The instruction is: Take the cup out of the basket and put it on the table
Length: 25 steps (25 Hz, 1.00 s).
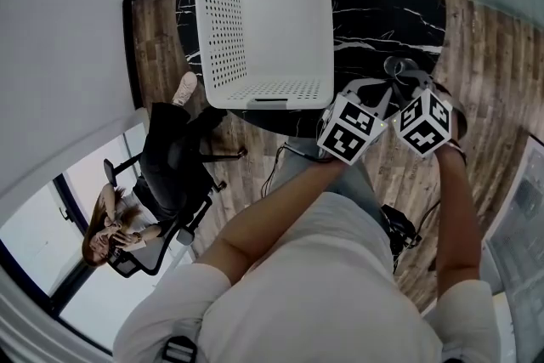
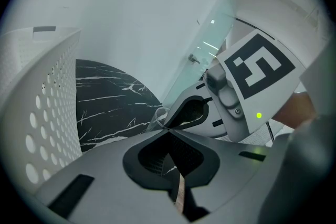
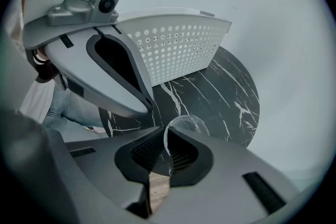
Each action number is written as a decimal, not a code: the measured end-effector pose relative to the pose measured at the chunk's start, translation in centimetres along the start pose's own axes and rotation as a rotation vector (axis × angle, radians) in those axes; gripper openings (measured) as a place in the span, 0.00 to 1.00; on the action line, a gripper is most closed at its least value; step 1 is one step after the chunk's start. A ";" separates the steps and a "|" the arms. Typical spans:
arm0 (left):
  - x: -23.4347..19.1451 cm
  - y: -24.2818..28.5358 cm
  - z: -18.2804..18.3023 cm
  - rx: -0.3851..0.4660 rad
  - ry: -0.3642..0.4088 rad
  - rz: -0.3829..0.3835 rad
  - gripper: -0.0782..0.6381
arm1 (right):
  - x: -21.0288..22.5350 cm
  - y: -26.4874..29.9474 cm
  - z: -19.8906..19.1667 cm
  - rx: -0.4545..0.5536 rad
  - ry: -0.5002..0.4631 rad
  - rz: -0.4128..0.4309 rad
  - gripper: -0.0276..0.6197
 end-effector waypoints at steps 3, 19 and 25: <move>0.0 0.0 0.1 0.001 0.001 0.001 0.10 | -0.1 0.1 0.0 0.003 -0.001 -0.002 0.08; -0.2 -1.3 0.5 0.017 0.010 0.011 0.10 | -0.5 0.2 0.0 0.002 -0.007 -0.021 0.08; 0.2 -1.9 0.5 0.020 0.017 0.008 0.10 | -0.4 -0.5 0.4 0.013 0.000 -0.052 0.08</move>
Point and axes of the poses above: the fingertips, and each gripper's own axes: y forward along the fingers, x to its right, z out of its top, the point moved 4 cm from there along -y, backward along the fingers, and after that the axes turned 6 degrees about -z, right-handed, at the moved point
